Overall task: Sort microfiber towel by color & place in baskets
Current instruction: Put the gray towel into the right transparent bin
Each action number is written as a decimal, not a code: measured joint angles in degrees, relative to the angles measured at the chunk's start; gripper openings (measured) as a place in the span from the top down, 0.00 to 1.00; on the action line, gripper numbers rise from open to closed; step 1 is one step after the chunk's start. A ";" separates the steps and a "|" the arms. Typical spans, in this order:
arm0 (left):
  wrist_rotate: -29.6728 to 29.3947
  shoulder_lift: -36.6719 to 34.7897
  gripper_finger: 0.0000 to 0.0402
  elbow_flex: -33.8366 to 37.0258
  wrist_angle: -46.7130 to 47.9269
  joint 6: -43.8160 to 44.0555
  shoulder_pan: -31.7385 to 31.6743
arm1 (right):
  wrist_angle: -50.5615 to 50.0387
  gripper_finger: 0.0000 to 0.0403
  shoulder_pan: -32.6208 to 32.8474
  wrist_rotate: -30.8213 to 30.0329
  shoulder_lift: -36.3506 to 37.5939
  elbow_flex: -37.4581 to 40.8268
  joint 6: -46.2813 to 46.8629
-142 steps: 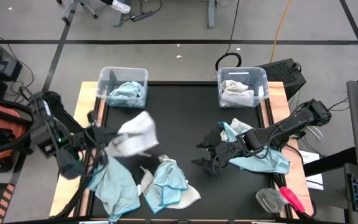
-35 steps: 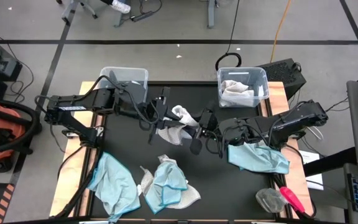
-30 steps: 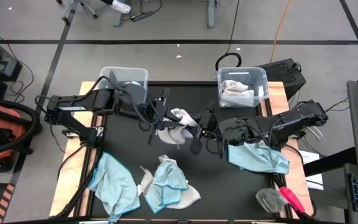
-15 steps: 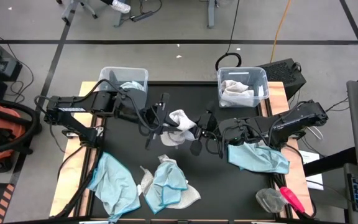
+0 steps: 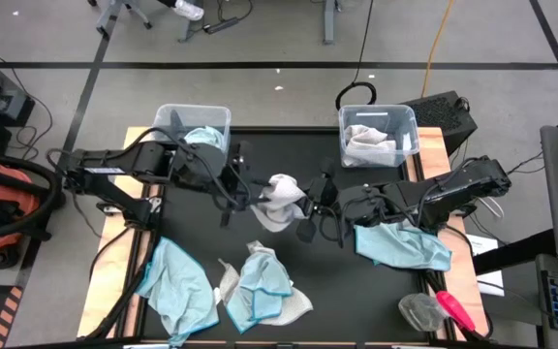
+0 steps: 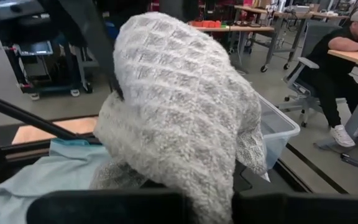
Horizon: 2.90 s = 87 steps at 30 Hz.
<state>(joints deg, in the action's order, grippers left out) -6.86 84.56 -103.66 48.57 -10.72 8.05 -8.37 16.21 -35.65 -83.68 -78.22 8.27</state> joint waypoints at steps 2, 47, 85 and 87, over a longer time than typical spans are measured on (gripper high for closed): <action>-0.96 -0.59 0.54 0.00 0.85 1.43 -0.04 | -0.74 0.96 0.00 0.01 0.00 0.00 0.01; -9.98 -8.75 0.43 7.51 32.81 28.68 -0.04 | -23.60 0.96 -15.27 -3.02 20.10 0.02 -13.45; -10.18 -8.73 0.43 17.88 24.77 37.33 1.49 | -35.32 0.96 -26.80 0.00 24.53 0.00 -17.73; -10.18 -8.73 0.43 17.88 24.77 37.33 1.49 | -35.40 0.96 -27.36 0.00 24.67 0.00 -17.17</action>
<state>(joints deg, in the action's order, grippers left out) -17.04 75.83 -85.78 73.34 26.61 9.54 -43.78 -11.16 -35.65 -59.01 -78.22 -8.91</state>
